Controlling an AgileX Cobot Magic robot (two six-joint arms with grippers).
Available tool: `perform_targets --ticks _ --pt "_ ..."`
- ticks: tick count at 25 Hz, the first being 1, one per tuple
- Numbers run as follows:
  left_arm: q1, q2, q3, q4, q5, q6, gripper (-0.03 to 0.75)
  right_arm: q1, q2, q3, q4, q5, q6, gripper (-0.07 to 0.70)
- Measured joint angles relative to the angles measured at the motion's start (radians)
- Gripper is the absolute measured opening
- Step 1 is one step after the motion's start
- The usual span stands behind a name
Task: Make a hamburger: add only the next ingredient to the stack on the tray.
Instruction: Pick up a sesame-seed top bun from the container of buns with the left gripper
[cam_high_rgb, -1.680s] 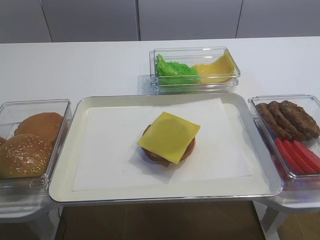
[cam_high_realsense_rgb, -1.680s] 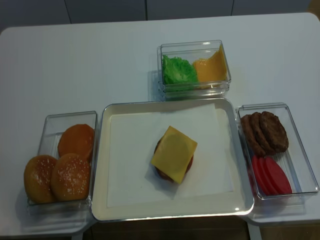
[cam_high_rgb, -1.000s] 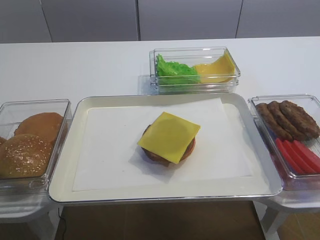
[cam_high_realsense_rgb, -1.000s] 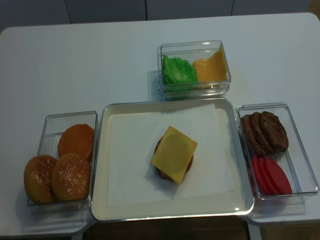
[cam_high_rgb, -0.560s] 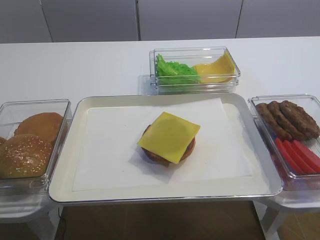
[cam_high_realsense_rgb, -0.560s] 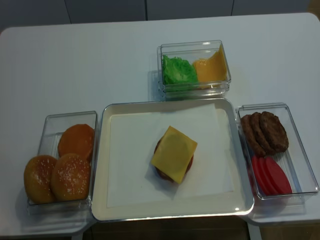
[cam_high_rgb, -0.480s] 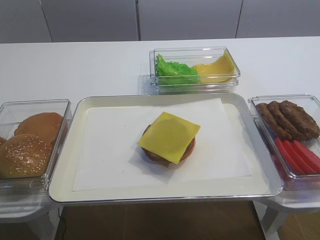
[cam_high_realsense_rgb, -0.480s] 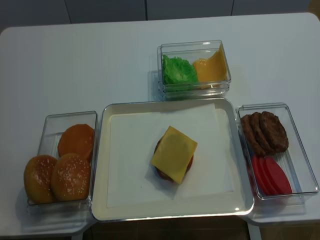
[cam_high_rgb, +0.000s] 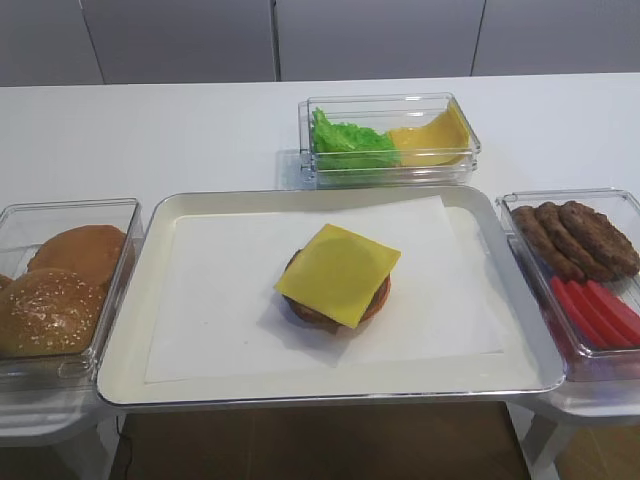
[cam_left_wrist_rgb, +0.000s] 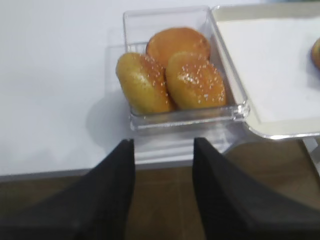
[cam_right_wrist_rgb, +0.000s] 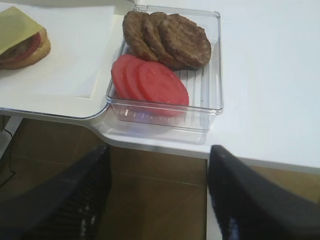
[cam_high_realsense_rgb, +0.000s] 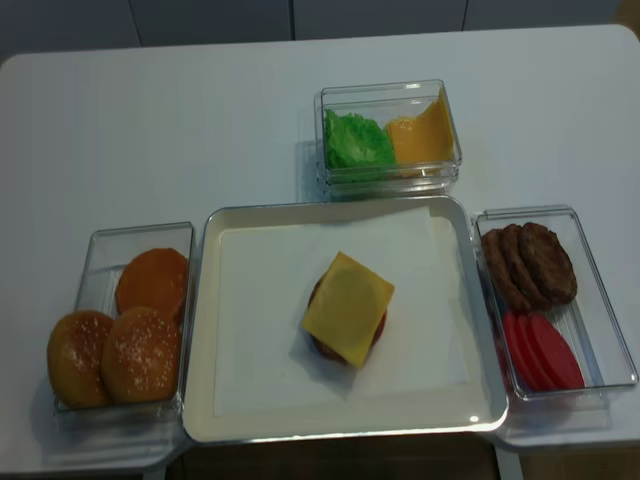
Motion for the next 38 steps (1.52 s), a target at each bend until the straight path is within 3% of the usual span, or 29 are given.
perform_targets --ticks 6,13,19,28,33,38 --pt "0.0 0.101 -0.087 0.013 -0.034 -0.036 0.33 0.0 0.0 0.0 0.0 0.0 0.0 0.46" --pt "0.0 0.419 -0.212 0.042 -0.1 -0.109 0.396 0.0 0.0 0.0 0.0 0.0 -0.002 0.46" --pt "0.0 0.706 -0.324 0.034 -0.104 -0.144 0.397 0.0 0.0 0.0 0.0 -0.002 -0.002 0.46" --pt "0.0 0.952 -0.353 -0.031 -0.131 -0.17 0.397 0.0 0.0 0.0 0.0 -0.004 -0.002 0.46" --pt "0.082 0.999 -0.353 -0.039 -0.139 -0.169 0.397 0.0 0.0 0.0 0.0 -0.006 -0.004 0.46" --pt "0.243 1.058 -0.353 -0.204 -0.113 0.013 0.397 0.0 0.0 0.0 0.0 -0.006 -0.004 0.46"
